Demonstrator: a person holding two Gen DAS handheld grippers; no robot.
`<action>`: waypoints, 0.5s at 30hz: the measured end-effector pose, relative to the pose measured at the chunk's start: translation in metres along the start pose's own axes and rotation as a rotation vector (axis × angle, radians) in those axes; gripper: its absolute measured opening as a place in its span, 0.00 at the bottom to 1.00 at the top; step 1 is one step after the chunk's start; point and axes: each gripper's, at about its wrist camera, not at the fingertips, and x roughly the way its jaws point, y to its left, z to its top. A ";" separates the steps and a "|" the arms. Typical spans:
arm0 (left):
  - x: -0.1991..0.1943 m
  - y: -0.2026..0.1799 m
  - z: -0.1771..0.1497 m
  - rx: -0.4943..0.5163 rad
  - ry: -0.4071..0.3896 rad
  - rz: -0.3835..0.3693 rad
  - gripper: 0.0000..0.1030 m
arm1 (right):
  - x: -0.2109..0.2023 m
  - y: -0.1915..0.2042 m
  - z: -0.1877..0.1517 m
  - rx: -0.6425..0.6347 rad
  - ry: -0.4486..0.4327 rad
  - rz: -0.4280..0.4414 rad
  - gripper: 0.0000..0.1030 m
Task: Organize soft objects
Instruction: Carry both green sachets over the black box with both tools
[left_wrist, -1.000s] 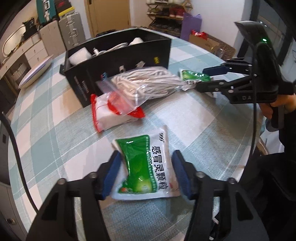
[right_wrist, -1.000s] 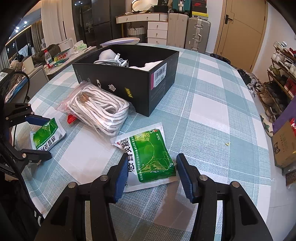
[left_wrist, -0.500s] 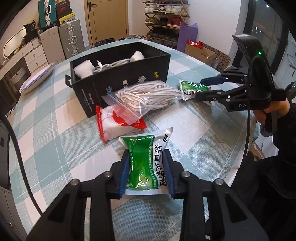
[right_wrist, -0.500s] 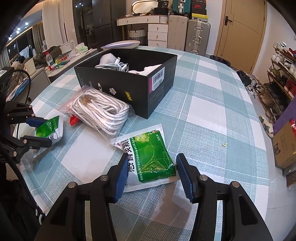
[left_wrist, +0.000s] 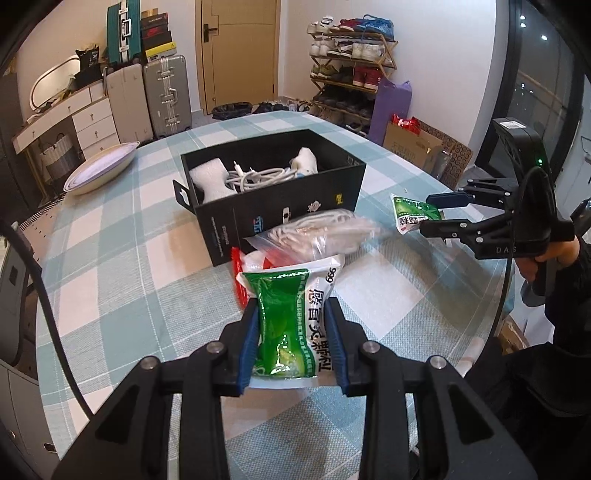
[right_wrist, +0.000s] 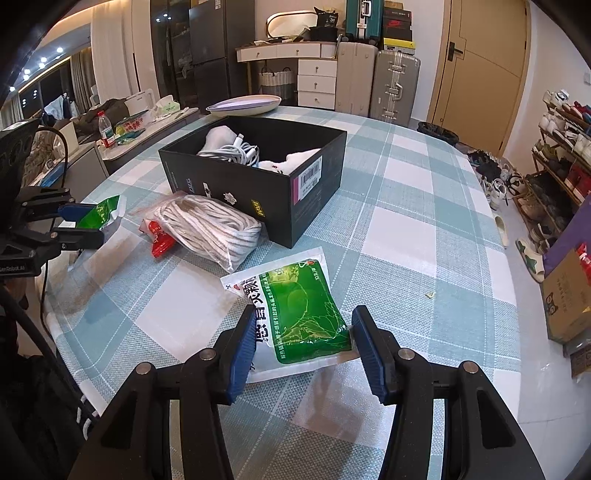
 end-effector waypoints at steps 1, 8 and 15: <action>-0.001 0.001 0.001 -0.001 -0.007 0.001 0.32 | -0.003 0.000 0.000 -0.002 -0.007 0.004 0.51; -0.009 0.003 0.006 -0.011 -0.060 0.031 0.32 | -0.017 0.003 0.006 0.007 -0.068 0.008 0.51; -0.017 0.004 0.013 -0.022 -0.124 0.079 0.32 | -0.031 0.008 0.015 0.024 -0.150 0.025 0.51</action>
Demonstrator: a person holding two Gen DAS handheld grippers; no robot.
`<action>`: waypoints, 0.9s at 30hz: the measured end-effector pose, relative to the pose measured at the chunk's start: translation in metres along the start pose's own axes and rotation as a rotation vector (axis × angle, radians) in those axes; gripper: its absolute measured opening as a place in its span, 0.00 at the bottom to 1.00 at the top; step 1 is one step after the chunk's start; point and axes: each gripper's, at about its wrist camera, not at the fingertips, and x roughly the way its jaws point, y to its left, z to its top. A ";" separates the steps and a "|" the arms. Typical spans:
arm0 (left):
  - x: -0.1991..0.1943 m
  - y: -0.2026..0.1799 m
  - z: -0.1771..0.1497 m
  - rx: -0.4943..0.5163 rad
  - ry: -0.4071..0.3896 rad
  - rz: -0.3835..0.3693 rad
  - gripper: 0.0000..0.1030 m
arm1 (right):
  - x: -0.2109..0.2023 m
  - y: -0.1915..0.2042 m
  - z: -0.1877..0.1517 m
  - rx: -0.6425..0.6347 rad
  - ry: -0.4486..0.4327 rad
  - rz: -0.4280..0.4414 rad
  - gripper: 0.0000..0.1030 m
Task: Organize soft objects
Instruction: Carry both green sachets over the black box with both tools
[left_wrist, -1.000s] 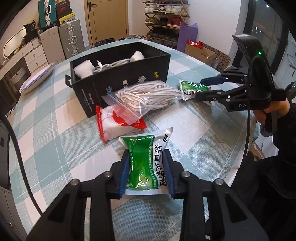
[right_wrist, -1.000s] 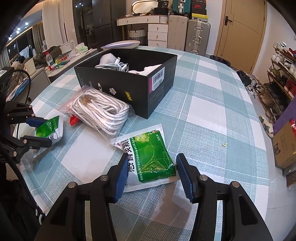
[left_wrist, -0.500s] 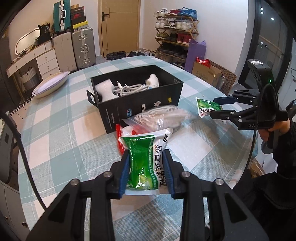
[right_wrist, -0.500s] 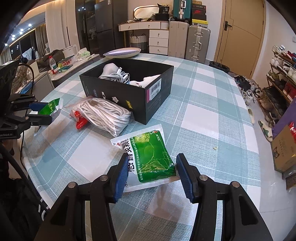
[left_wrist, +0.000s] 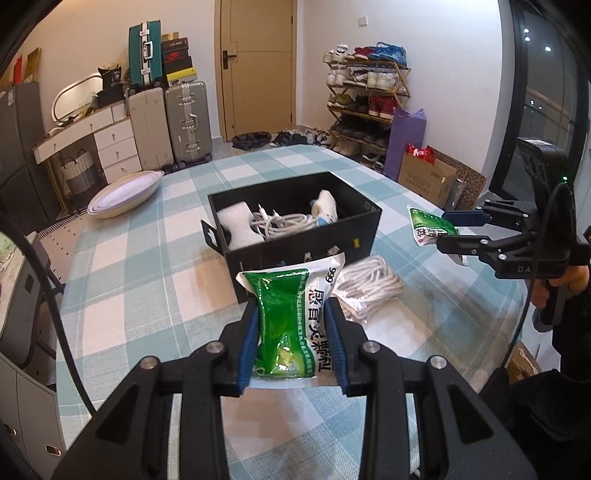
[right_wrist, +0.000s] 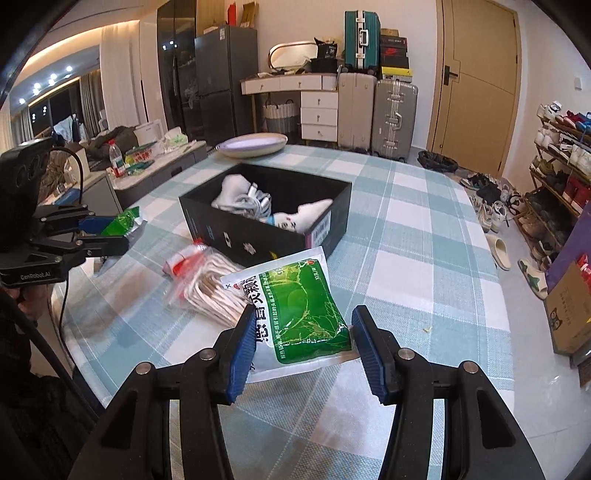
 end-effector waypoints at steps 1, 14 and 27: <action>-0.001 0.001 0.001 -0.003 -0.010 0.007 0.32 | -0.003 0.001 0.002 0.004 -0.014 0.000 0.51; -0.003 0.016 0.028 -0.059 -0.116 0.061 0.32 | -0.013 0.009 0.030 0.059 -0.142 0.015 0.51; 0.009 0.025 0.050 -0.090 -0.150 0.071 0.32 | -0.005 0.012 0.054 0.078 -0.176 0.019 0.51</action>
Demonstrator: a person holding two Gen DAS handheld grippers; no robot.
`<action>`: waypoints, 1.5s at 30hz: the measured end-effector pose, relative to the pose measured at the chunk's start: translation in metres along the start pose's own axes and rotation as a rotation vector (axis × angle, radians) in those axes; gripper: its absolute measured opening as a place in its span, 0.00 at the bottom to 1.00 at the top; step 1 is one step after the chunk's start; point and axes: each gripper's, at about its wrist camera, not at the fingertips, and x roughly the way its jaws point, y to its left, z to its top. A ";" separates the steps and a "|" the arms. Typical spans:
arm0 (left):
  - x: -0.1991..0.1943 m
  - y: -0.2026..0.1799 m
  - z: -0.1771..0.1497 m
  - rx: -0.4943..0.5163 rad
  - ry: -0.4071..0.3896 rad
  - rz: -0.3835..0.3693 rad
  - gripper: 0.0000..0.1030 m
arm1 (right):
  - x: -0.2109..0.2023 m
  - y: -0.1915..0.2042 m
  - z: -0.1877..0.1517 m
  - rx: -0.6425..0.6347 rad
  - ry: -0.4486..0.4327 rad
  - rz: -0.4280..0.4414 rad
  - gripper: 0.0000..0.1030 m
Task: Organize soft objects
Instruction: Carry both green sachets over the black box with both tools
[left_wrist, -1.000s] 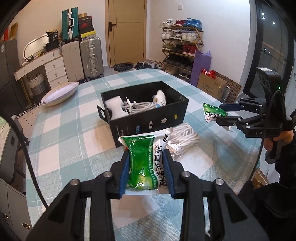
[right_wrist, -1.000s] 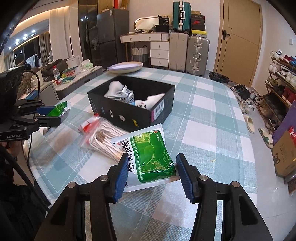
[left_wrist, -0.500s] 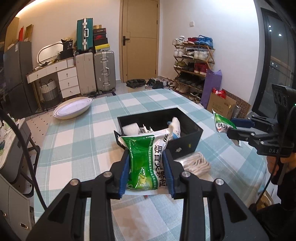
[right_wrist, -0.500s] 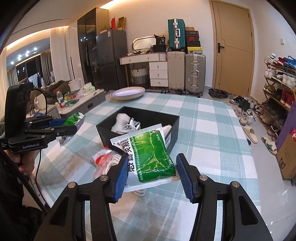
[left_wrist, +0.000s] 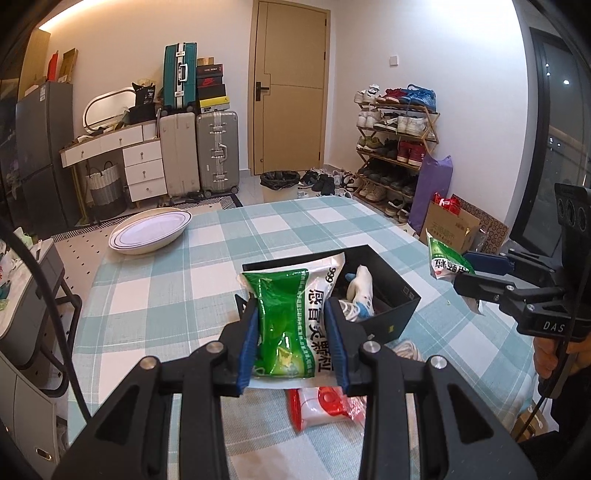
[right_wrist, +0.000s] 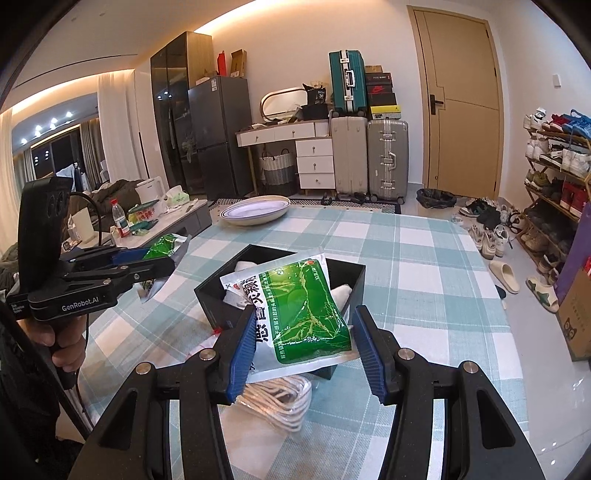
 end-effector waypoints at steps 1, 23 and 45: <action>0.002 0.001 0.001 -0.001 -0.001 0.001 0.32 | 0.002 0.001 0.001 0.000 0.002 0.001 0.51; 0.047 -0.001 0.020 -0.007 -0.003 0.011 0.32 | 0.043 -0.010 0.023 0.049 0.014 -0.036 0.50; 0.091 -0.001 0.022 0.010 0.046 0.022 0.32 | 0.098 -0.011 0.030 0.017 0.092 -0.042 0.50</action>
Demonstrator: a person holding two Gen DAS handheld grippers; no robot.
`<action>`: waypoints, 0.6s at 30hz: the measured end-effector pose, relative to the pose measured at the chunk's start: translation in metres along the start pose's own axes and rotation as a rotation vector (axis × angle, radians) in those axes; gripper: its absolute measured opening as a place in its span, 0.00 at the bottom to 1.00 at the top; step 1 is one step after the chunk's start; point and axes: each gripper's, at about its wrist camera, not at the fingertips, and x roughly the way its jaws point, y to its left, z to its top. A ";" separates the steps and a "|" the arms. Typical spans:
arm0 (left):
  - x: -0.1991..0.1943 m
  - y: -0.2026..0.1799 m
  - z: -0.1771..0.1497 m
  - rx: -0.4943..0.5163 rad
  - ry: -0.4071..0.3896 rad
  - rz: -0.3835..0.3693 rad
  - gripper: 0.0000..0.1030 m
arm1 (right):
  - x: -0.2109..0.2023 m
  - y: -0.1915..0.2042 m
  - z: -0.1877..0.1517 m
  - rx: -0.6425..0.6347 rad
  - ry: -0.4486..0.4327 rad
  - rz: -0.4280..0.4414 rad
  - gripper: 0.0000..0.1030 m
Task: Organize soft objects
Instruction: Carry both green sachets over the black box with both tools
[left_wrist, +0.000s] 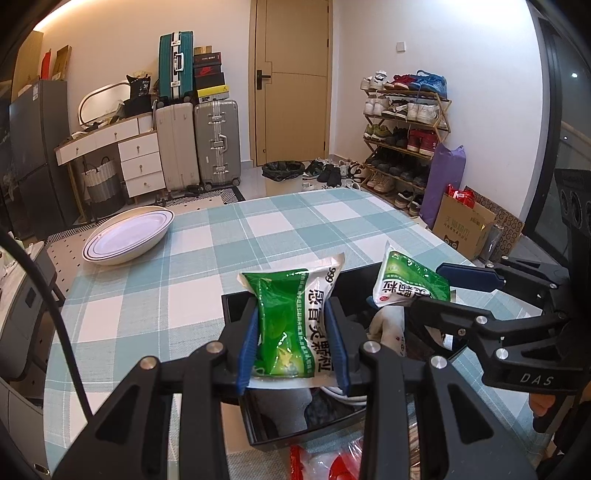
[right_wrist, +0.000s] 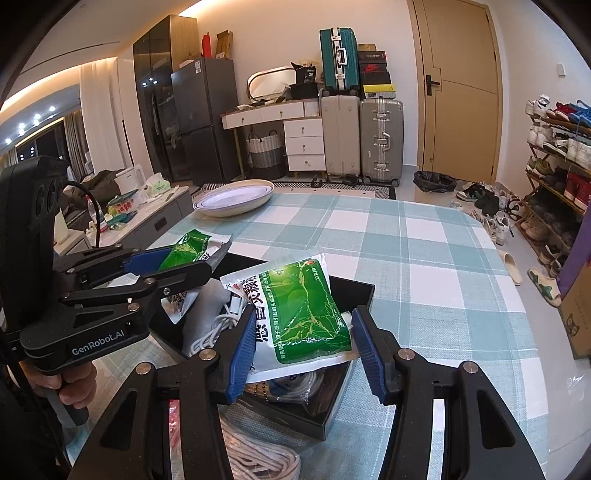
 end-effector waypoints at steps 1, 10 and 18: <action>0.002 0.000 0.000 0.003 0.004 0.001 0.32 | 0.002 0.000 0.000 -0.002 0.004 -0.002 0.50; 0.014 -0.004 -0.003 0.028 0.025 0.017 0.32 | 0.018 0.001 -0.001 -0.043 0.043 -0.009 0.50; 0.022 -0.004 -0.007 0.038 0.048 0.026 0.32 | 0.026 0.008 -0.001 -0.098 0.065 -0.028 0.51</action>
